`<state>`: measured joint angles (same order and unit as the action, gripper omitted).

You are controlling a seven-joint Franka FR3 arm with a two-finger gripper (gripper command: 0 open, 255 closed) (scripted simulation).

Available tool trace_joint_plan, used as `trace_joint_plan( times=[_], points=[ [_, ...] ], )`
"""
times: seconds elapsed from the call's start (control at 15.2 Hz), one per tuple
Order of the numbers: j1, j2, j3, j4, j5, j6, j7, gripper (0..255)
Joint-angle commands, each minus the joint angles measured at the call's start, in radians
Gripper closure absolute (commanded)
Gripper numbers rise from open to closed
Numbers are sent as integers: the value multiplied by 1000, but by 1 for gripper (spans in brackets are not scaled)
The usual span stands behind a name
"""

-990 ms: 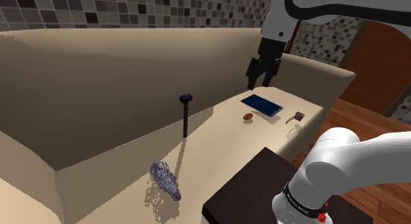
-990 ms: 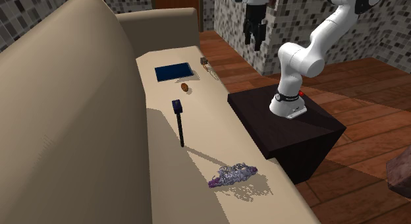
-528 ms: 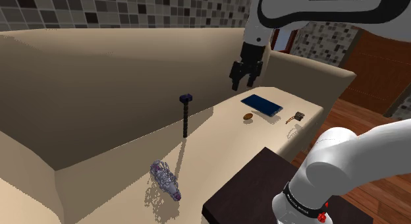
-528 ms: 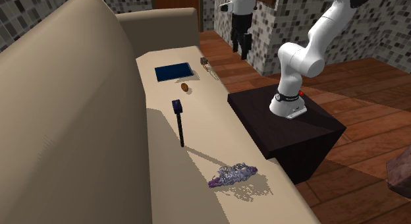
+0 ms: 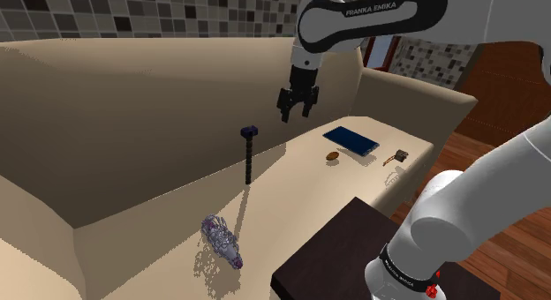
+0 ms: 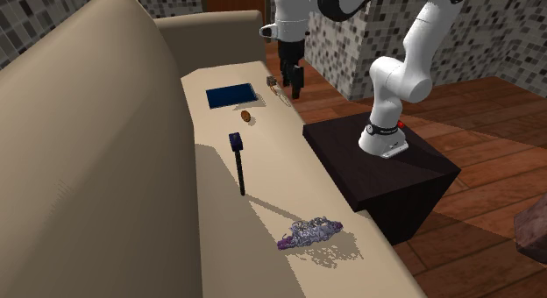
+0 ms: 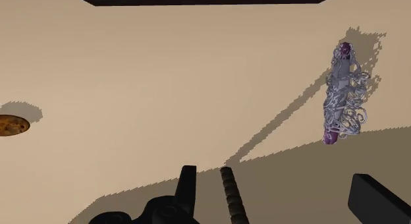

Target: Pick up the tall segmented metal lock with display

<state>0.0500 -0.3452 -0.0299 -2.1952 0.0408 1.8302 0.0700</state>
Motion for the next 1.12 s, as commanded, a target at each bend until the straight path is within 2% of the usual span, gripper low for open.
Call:
trace_joint_plan(
  times=[0.0, 0.53, 0.99, 1.06],
  points=[
    [4, 77, 6, 43, -3, 33, 4, 0],
    [14, 390, 19, 283, -25, 104, 13, 0],
    [24, 667, 25, 562, -50, 98, 22, 0],
    [25, 670, 25, 553, -50, 110, 22, 0]
  ],
)
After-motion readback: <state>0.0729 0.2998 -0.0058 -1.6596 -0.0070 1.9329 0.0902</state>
